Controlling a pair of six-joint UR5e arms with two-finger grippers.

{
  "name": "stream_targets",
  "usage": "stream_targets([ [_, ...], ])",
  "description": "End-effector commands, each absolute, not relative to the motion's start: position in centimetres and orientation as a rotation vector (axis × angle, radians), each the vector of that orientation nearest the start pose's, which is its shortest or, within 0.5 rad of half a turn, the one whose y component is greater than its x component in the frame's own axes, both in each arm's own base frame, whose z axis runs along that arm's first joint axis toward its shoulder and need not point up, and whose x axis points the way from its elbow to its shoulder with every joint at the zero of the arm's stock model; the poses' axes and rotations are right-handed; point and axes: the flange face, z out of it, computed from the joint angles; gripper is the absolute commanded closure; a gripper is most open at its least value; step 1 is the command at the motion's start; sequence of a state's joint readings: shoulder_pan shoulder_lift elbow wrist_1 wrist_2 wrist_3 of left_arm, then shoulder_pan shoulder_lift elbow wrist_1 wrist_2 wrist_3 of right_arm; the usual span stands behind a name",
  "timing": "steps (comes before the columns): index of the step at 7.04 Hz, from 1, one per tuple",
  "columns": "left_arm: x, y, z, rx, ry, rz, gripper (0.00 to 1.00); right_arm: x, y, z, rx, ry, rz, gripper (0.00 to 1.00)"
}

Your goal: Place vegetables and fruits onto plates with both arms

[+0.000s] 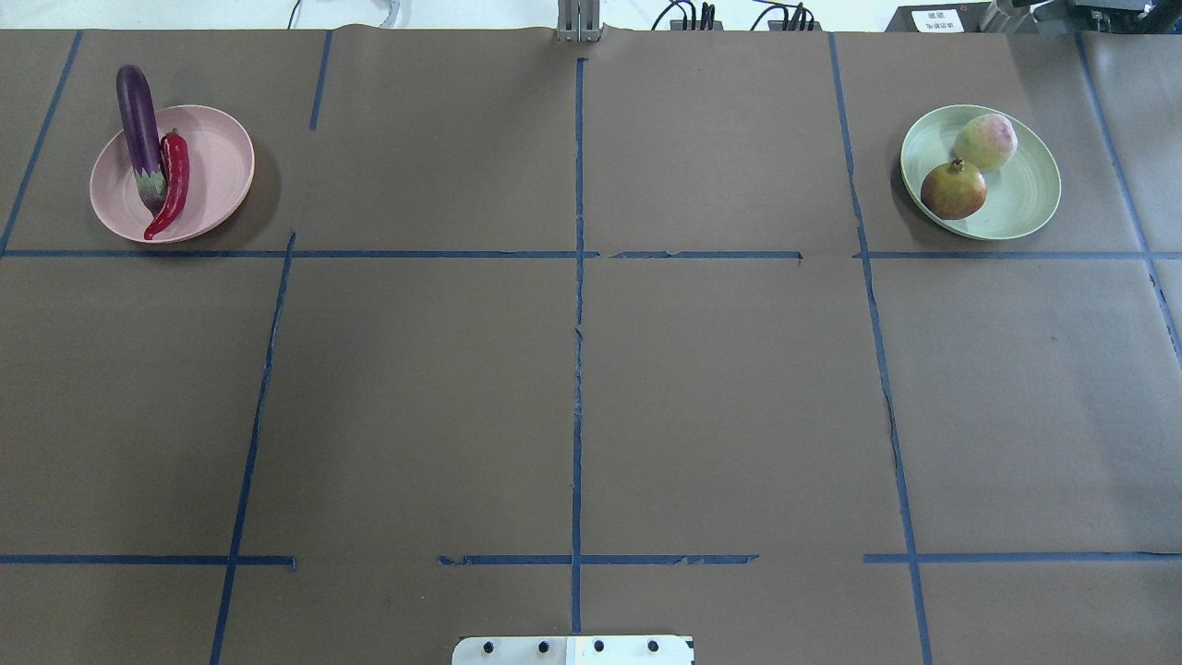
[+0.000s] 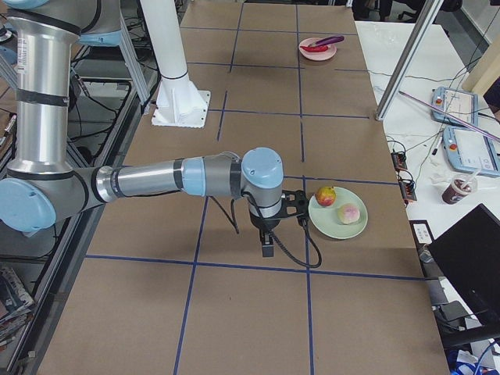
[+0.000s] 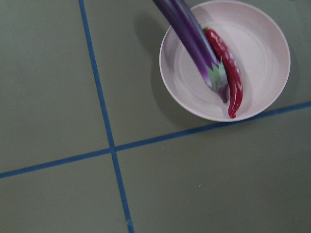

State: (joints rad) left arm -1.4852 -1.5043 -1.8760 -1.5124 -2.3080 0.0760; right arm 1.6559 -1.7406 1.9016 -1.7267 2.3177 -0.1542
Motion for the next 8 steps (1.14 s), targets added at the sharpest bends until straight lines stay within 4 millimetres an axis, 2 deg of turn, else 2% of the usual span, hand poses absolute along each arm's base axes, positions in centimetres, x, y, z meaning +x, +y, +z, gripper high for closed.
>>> stream_targets([
  [1, -3.0, -43.4, 58.5, 0.095, 0.824, 0.204, 0.0, 9.7, -38.0, 60.8, 0.053, -0.742, -0.086, 0.0],
  [2, -3.0, -43.6, 61.1, 0.042, 0.821, 0.177, 0.0, 9.0, -38.2, 60.7, 0.034, -0.749, -0.096, 0.0],
  [3, -4.2, -42.9, 60.6, 0.062, 0.826, 0.158, 0.0, 8.5, -38.4, 60.9, 0.023, -0.751, -0.1, 0.0],
  [4, -6.0, -42.7, 58.9, 0.076, 0.821, 0.117, 0.0, 8.4, -38.1, 59.9, 0.042, -0.755, -0.11, 0.0],
  [5, -6.0, -42.7, 58.3, 0.08, 0.809, 0.12, 0.0, 8.4, -37.9, 60.7, 0.029, -0.755, -0.11, 0.0],
  [7, -6.1, -42.2, 59.9, 0.047, 0.811, 0.103, 0.0, 8.2, -37.6, 60.9, 0.026, -0.757, -0.117, 0.0],
  [8, -6.1, -42.2, 59.9, 0.046, 0.811, 0.103, 0.0, 8.1, -37.5, 61.2, 0.015, -0.763, -0.114, 0.0],
])
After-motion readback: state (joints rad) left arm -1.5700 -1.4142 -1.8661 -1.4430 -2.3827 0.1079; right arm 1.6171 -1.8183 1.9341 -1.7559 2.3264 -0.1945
